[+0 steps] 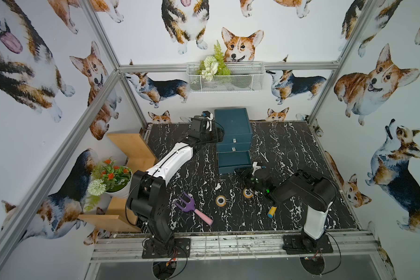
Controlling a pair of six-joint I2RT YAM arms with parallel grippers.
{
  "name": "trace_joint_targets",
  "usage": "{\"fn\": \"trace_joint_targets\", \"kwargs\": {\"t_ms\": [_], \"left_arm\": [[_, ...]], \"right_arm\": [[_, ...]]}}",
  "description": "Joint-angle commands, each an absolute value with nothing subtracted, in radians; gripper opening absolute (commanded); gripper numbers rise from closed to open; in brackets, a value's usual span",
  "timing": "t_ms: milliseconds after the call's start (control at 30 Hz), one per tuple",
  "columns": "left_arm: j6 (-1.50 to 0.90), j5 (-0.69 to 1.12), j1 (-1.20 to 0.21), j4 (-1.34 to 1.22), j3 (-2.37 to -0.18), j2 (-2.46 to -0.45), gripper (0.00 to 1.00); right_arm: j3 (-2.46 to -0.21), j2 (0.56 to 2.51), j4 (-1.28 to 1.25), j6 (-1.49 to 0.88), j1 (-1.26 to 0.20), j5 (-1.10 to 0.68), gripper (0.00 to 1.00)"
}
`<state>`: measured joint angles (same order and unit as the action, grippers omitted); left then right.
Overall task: Place the transparent tape into the drawer according to color
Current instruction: Open the drawer in the storage box, then pick up the tape from the center of the board.
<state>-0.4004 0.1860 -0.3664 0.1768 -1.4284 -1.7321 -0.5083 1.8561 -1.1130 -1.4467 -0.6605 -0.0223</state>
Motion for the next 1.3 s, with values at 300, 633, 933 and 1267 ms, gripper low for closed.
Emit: {"fn": "trace_joint_targets", "kwargs": {"t_ms": [300,633,933,1267], "left_arm": [[-0.383,0.138,-0.365,0.263,-1.437,-1.67,0.8],[-0.471,0.162,-0.364,0.273,-1.329,-1.458,0.91],[-0.463,0.21,-0.364,0.307,-1.15,-1.275,0.99],[-0.4,0.138,-0.365,0.3,-1.041,-1.15,0.99]], "right_arm": [[-0.421,1.687,-1.024,-1.392,-0.681,-0.058,0.62],[-0.479,1.354,-0.401,-0.983,-0.683,-0.041,0.62],[-0.509,1.214,0.002,-0.733,-0.706,0.108,0.66],[-0.606,1.378,0.099,-0.701,-0.839,0.277,0.72]]}}
